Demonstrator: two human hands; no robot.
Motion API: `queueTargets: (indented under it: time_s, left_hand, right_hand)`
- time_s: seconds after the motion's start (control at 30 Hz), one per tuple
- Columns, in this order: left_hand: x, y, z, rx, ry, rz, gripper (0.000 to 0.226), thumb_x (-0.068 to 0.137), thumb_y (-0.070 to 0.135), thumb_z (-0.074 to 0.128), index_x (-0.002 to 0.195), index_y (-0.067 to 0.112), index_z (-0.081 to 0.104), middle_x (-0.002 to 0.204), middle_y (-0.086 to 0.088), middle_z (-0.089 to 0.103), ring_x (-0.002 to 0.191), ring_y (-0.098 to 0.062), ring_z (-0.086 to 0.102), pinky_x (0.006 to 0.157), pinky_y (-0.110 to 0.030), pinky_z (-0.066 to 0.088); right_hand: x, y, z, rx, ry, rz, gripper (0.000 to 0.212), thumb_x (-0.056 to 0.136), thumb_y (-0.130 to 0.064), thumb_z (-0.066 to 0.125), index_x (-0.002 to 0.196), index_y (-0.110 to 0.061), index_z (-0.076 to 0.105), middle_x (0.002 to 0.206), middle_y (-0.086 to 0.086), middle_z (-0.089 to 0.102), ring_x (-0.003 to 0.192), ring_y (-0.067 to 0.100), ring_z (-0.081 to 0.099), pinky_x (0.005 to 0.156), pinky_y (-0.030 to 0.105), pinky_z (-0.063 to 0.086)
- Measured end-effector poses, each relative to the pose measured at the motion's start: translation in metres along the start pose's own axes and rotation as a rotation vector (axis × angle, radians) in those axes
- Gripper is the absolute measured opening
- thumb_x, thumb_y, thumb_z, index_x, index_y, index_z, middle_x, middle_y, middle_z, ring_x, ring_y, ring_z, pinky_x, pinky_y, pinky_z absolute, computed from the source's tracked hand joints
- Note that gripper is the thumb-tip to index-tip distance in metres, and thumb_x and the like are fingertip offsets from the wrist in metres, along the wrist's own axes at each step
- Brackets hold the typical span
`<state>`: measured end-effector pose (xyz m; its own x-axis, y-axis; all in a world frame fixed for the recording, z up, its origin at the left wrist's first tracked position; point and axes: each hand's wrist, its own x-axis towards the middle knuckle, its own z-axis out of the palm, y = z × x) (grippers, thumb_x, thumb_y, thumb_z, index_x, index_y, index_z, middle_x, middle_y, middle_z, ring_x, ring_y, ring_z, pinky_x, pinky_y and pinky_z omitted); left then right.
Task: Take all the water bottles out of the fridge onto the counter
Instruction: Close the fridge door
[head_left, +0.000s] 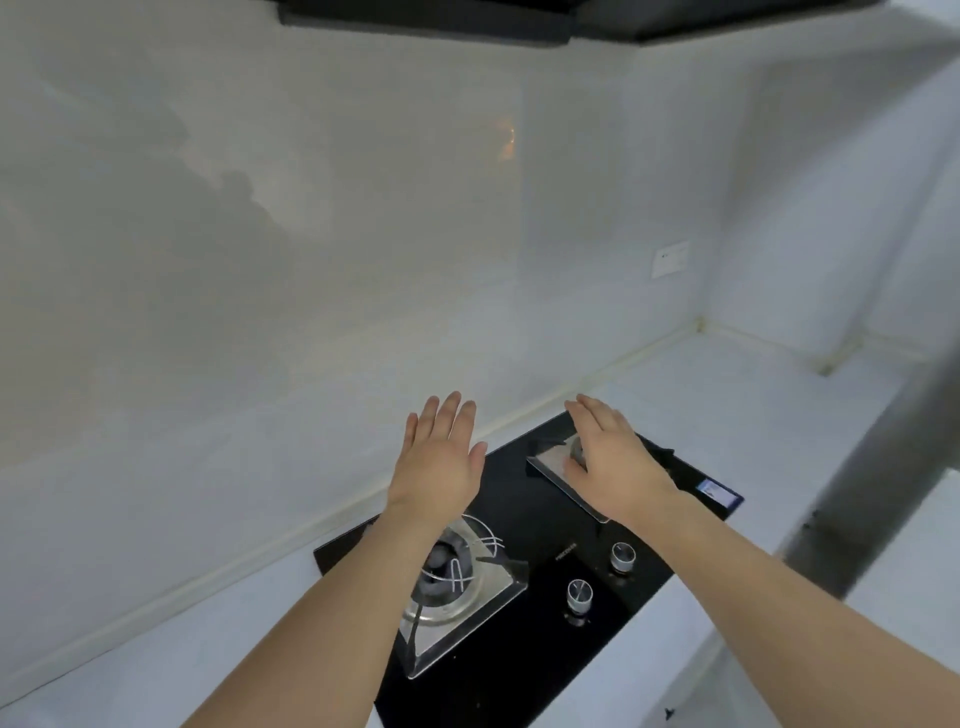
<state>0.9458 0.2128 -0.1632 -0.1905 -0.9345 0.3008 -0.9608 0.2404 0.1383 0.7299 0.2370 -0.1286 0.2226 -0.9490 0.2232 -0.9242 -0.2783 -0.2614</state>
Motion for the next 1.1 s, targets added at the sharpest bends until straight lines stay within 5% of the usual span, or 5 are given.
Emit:
queueTargets:
  time_s: [0.23,0.8,1.1]
  left_hand:
    - [0.017,0.1,-0.003,-0.047,0.052,0.174,0.055,0.105,0.038,0.026,0.155,0.017,0.017,0.163,-0.003,0.011,0.151,-0.026,0.002,0.122,-0.041,0.0]
    - [-0.017,0.348,0.032,-0.075,0.053,0.275,0.055,0.104,0.037,0.032,0.153,0.014,0.022,0.161,-0.006,0.017,0.15,-0.027,0.008,0.122,-0.046,0.008]
    - [-0.013,0.385,0.037,0.055,0.016,0.392,0.055,0.104,0.037,0.032,0.153,0.015,0.023,0.161,-0.007,0.018,0.149,-0.029,0.01,0.122,-0.048,0.009]
  right_hand:
    - [-0.056,0.07,-0.048,0.015,0.062,0.155,0.063,0.099,-0.026,0.047,0.152,-0.012,0.017,0.16,0.007,0.013,0.147,0.022,0.009,0.119,0.03,0.008]
    - [-0.203,0.265,-0.134,0.033,0.076,0.215,0.066,0.099,-0.029,0.048,0.154,-0.013,0.014,0.161,0.005,0.01,0.148,0.02,0.007,0.121,0.031,0.008]
    - [-0.218,0.297,-0.141,0.051,0.079,0.221,0.067,0.098,-0.03,0.049,0.154,-0.015,0.016,0.161,0.005,0.011,0.148,0.021,0.01,0.121,0.034,0.013]
